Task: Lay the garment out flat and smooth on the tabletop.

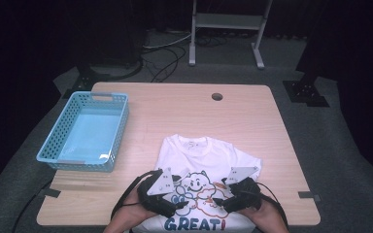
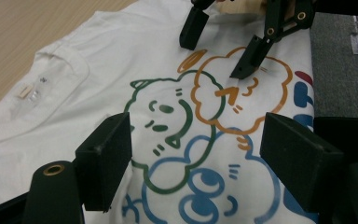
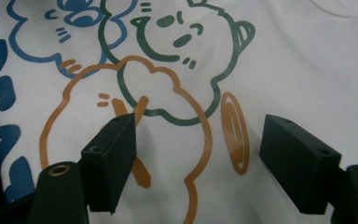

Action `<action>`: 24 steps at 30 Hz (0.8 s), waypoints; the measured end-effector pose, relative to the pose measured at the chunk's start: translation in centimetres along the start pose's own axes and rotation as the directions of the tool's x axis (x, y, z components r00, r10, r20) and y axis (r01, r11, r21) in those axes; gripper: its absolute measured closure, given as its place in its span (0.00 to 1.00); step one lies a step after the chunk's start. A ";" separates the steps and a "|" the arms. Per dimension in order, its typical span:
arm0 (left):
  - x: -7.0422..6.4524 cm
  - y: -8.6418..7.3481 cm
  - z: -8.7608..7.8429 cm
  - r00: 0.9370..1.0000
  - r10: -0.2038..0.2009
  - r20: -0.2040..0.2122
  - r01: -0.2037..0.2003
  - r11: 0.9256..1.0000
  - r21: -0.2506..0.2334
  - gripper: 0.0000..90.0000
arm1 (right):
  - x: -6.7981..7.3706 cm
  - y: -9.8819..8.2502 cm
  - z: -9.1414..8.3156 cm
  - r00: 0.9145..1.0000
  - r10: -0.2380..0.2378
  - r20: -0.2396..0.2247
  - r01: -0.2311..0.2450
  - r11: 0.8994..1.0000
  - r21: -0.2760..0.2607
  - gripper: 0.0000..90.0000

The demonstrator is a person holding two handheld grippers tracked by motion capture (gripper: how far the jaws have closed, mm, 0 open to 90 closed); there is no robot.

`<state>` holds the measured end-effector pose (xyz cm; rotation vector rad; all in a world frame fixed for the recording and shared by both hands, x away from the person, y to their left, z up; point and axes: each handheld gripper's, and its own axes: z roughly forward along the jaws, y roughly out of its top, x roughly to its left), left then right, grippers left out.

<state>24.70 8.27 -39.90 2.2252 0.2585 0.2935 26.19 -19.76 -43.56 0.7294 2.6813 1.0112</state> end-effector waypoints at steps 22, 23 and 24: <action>6.4 0.1 4.2 0.998 -0.031 0.062 0.026 0.997 0.077 0.39 | 0.3 -0.4 -0.3 1.000 -0.003 -0.010 0.003 1.000 -0.003 0.29; 6.6 0.0 4.5 0.997 -0.041 0.061 0.036 0.996 0.083 0.39 | 0.3 -0.4 -0.3 1.000 -0.004 -0.010 0.004 1.000 -0.004 0.29; 6.7 -0.2 4.8 0.996 -0.052 0.066 0.047 0.996 0.080 0.41 | 0.3 -0.4 -0.3 1.000 -0.004 -0.010 0.004 1.000 -0.004 0.29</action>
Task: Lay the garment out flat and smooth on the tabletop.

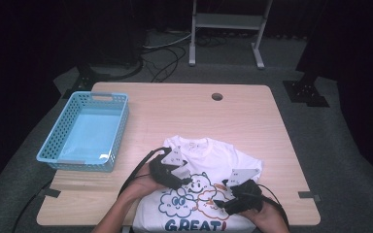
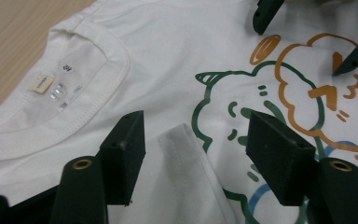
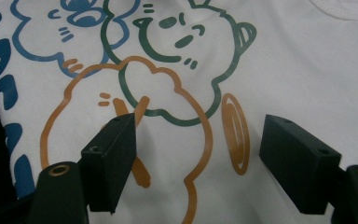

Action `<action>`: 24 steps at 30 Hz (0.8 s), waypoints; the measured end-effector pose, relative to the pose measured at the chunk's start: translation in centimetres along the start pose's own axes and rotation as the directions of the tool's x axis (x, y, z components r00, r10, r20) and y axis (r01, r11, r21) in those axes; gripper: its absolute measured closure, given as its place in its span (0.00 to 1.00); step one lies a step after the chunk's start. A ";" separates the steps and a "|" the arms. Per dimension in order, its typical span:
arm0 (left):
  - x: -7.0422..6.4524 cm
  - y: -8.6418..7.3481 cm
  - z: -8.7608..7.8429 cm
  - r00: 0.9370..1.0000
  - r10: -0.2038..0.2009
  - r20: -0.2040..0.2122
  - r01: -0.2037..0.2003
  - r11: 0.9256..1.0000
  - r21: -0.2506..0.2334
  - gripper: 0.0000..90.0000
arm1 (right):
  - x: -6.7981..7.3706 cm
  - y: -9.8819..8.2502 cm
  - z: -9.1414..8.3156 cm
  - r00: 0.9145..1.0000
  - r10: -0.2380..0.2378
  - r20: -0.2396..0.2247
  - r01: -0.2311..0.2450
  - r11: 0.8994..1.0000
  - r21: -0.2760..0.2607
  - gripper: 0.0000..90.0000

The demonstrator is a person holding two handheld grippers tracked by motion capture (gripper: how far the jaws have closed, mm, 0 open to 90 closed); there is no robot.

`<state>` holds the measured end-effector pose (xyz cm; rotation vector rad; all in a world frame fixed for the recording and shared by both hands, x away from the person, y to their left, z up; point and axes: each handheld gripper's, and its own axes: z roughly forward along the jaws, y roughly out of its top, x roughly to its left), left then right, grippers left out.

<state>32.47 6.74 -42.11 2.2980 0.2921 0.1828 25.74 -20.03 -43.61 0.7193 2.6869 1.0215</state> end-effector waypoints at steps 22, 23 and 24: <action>1.6 0.9 -0.2 0.997 0.072 0.006 -0.072 0.996 0.055 0.98 | -0.1 -0.1 0.0 1.000 -0.007 -0.004 0.007 1.000 -0.010 0.29; 1.7 1.0 -0.4 0.997 0.071 0.010 -0.071 0.996 0.044 0.98 | -0.1 -0.1 0.0 1.000 -0.008 -0.004 0.008 1.000 -0.009 0.29; 1.9 1.0 -0.8 0.997 0.079 0.011 -0.079 0.996 0.040 0.98 | -0.1 -0.1 0.0 1.000 -0.008 -0.005 0.008 1.000 -0.008 0.29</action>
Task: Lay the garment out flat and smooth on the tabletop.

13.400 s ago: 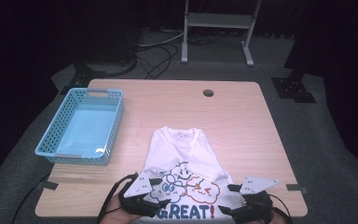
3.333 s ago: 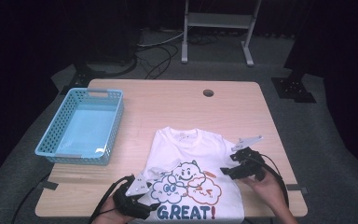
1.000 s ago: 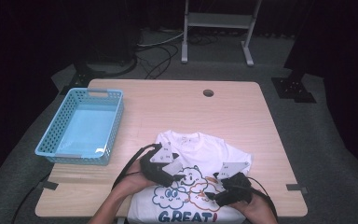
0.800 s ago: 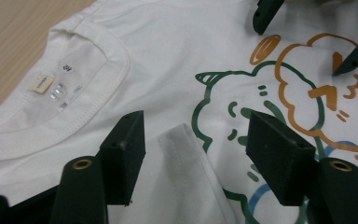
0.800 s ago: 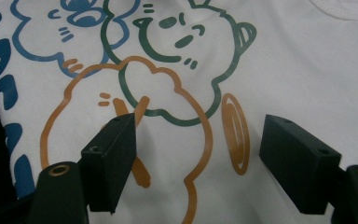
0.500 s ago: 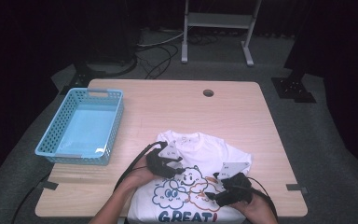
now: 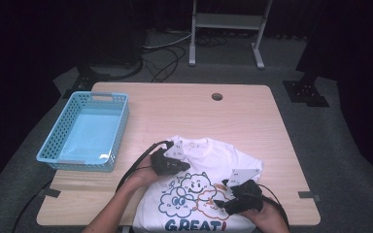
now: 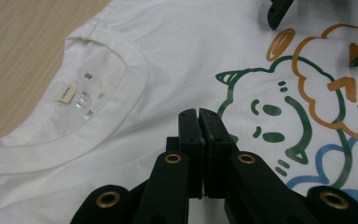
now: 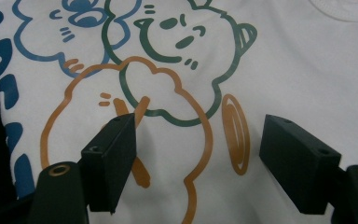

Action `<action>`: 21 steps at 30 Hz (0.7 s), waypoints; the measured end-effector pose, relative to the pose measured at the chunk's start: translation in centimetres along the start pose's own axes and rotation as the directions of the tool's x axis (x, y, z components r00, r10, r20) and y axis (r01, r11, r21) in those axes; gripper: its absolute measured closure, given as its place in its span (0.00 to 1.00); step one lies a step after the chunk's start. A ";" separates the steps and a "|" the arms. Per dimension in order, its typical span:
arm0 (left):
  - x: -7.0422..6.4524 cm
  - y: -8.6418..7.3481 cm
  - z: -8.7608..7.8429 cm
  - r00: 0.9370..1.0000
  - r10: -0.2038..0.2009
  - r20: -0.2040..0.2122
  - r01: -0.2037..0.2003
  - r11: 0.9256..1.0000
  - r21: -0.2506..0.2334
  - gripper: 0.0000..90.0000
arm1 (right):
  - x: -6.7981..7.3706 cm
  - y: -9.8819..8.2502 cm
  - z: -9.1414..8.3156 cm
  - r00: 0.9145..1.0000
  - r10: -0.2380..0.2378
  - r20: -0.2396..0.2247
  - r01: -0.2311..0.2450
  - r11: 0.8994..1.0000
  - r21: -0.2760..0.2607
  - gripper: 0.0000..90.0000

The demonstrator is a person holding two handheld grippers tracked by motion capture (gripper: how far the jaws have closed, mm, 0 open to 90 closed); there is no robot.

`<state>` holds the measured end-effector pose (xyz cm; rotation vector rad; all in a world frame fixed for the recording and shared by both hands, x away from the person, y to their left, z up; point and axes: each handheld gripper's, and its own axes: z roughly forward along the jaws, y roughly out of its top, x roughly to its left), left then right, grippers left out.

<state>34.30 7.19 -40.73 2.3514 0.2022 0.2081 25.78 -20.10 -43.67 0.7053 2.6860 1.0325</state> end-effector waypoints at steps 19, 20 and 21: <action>3.1 -0.8 -6.2 0.999 -0.010 -0.034 0.008 0.999 -0.034 0.98 | 0.0 0.2 0.1 1.000 -0.005 -0.001 0.005 1.000 0.011 0.29; 3.2 -0.9 -6.5 0.999 -0.016 -0.037 0.015 0.999 -0.039 0.98 | 0.0 0.2 0.0 1.000 -0.001 -0.001 0.001 1.000 0.015 0.29; 3.3 -1.0 -6.8 0.999 -0.017 -0.043 0.015 0.999 -0.036 0.98 | 0.0 0.3 0.0 1.000 -0.001 0.000 0.001 1.000 0.017 0.29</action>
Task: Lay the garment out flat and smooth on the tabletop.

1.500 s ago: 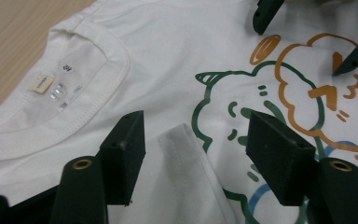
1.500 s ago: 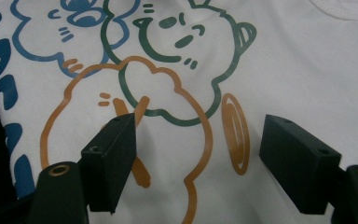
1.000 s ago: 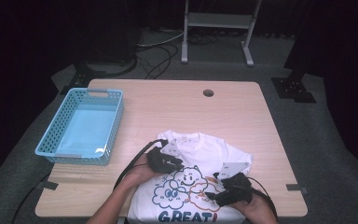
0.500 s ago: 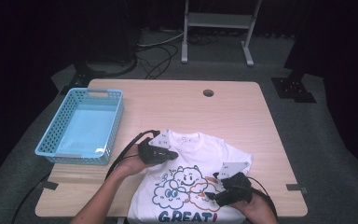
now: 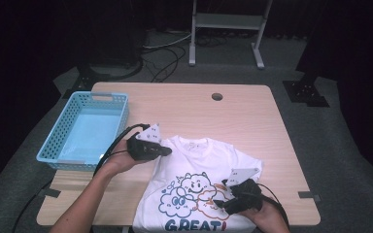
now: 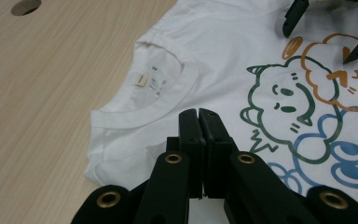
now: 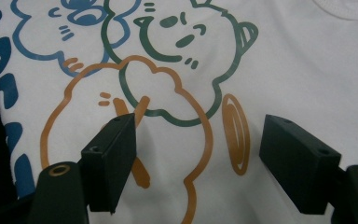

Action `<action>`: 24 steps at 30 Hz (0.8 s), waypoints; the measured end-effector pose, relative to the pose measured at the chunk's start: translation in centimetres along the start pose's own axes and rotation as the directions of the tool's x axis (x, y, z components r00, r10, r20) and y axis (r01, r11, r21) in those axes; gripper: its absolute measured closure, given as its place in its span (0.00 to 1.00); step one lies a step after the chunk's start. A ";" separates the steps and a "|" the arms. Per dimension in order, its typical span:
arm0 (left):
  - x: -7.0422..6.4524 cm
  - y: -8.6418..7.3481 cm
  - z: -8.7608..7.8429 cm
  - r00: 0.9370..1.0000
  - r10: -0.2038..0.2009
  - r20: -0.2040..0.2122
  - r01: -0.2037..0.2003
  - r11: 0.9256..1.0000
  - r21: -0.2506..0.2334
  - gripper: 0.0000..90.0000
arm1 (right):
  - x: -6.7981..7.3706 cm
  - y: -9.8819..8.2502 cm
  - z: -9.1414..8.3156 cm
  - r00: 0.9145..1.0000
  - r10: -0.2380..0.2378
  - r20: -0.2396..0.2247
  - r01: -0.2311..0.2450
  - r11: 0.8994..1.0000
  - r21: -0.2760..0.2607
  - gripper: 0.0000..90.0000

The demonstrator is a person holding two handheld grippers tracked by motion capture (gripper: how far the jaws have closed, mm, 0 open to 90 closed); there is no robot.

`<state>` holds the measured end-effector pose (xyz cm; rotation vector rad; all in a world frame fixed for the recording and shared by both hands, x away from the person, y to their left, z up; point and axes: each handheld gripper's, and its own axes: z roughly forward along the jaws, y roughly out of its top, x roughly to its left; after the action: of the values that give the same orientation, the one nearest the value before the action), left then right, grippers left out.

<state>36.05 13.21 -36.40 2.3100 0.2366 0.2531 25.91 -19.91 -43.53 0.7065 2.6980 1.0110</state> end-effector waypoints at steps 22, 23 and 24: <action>1.6 -3.3 -4.3 0.996 -0.041 -0.079 0.045 0.997 0.058 0.98 | 0.0 0.5 0.1 1.000 -0.001 0.001 0.001 1.000 0.028 0.29; 1.6 -3.4 -4.5 0.996 -0.042 -0.084 0.047 0.997 0.061 0.98 | 0.0 0.5 0.1 1.000 -0.002 0.001 0.002 1.000 0.029 0.29; 1.6 -3.5 -4.6 0.995 -0.044 -0.085 0.050 0.997 0.060 0.98 | 0.0 0.5 0.1 1.000 -0.001 0.001 0.001 1.000 0.030 0.29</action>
<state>36.05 19.18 -35.69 2.3542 0.3450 0.3231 26.15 -19.55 -43.28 0.7106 2.7177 0.9708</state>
